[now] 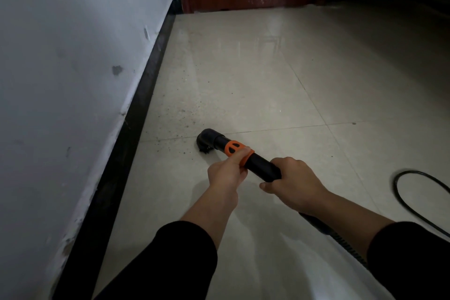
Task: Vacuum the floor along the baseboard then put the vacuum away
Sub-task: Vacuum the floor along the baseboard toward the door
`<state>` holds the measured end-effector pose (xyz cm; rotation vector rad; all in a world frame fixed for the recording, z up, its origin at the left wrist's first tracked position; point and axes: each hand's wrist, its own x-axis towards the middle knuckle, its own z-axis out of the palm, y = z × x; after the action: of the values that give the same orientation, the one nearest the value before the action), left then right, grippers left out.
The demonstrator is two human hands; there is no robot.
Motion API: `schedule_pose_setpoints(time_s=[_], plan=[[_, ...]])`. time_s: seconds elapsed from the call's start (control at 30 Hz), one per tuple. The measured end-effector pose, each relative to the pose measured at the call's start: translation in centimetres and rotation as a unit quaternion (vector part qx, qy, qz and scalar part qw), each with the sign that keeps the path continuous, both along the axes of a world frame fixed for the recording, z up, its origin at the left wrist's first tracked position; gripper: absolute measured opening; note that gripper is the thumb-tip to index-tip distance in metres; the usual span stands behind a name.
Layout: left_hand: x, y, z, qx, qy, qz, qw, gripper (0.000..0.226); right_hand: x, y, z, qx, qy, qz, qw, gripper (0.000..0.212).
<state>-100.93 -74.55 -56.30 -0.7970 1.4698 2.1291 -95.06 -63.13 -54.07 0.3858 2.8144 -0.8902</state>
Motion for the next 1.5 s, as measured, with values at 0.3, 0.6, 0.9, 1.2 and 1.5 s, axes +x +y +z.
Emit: schedule_pose_setpoints(time_s=[0.3,0.6,0.9,1.2,1.5], plan=[[0.8,-1.1,0.7,-0.013,0.004,0.011,1.0,0.031,0.3,-0.9,1.1,-0.007,-0.008,0.02,1.0,0.019],[1.0,-2.1,1.0,-0.007,0.009,0.012,1.0,0.042,0.4,-1.7,1.5,0.002,-0.005,0.025,1.0,0.02],[0.9,-3.3,0.6,-0.017,0.005,0.024,1.0,0.044,0.1,-2.9,1.2,-0.009,-0.012,0.03,0.999,0.019],[0.4,-5.1,0.1,-0.036,0.011,0.023,0.999,0.035,-0.4,-4.4,0.4,-0.029,-0.014,0.035,0.999,0.019],[-0.3,-6.6,-0.3,-0.049,0.014,0.031,0.998,0.025,-1.3,-6.0,-0.3,-0.036,-0.008,0.037,0.999,0.02]])
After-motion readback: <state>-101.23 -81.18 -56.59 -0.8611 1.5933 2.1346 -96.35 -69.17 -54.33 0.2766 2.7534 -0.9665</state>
